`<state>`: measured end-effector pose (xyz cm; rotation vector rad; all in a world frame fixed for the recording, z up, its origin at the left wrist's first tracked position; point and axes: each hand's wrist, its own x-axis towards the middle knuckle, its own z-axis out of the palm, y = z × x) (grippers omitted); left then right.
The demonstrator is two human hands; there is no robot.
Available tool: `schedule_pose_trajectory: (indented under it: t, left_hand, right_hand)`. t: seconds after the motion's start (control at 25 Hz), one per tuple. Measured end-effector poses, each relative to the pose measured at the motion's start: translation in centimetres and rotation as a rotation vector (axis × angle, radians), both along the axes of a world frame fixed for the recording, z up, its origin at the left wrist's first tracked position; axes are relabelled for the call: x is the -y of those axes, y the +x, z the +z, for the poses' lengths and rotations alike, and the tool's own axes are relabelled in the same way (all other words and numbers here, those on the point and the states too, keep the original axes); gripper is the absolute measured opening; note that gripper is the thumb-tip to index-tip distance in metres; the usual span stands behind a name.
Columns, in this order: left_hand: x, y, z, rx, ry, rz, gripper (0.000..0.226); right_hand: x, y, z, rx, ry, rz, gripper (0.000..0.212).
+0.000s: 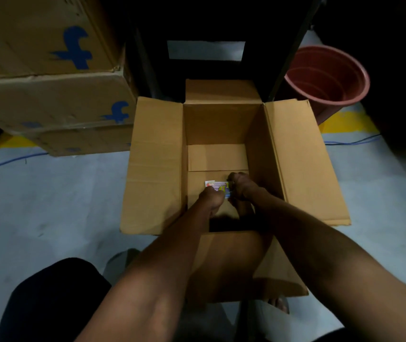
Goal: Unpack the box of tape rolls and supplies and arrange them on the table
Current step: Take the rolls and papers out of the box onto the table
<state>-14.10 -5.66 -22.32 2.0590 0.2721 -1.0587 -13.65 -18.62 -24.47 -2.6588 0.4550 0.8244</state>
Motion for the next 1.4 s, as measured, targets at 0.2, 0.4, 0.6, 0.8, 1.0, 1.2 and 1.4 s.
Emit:
schedule_pose_trajectory:
  t: [0.2,0.4,0.6,0.8,1.0,1.2,1.4]
  left_hand:
    - [-0.6,0.4,-1.2,-0.067,-0.014,0.073,0.041]
    - [-0.9,0.8,-1.7,-0.088,-0.043,0.13,0.041]
    - [-0.9,0.7,-1.9,-0.085,-0.073,0.153,0.039]
    - [-0.8,0.8,-2.2,-0.081,-0.104,0.189,0.042]
    - [-1.0,0.9,-3.2,0.083,-0.184,0.205,0.058]
    - [-1.0,0.9,3.7,0.146,-0.43,0.389,0.059]
    - [-1.5,-0.4,13.5,0.132,-0.45,0.423,0.044]
  right_hand:
    - [-0.3,0.2,-1.3,-0.002,-0.041,0.052,0.065]
    - [0.3,-0.2,-1.8,0.018,-0.095,0.051,0.06]
    - [-0.1,-0.2,-1.6,-0.015,-0.158,0.039,0.064]
    - [0.2,0.2,-1.2,-0.019,-0.076,-0.005,0.056]
    - [0.2,0.1,0.0,0.092,0.138,-0.126,0.025]
    - [-0.2,1.0,3.9,0.299,0.41,-0.443,0.021]
    - [-1.1,-1.8,16.2,0.275,0.869,-0.764,0.013]
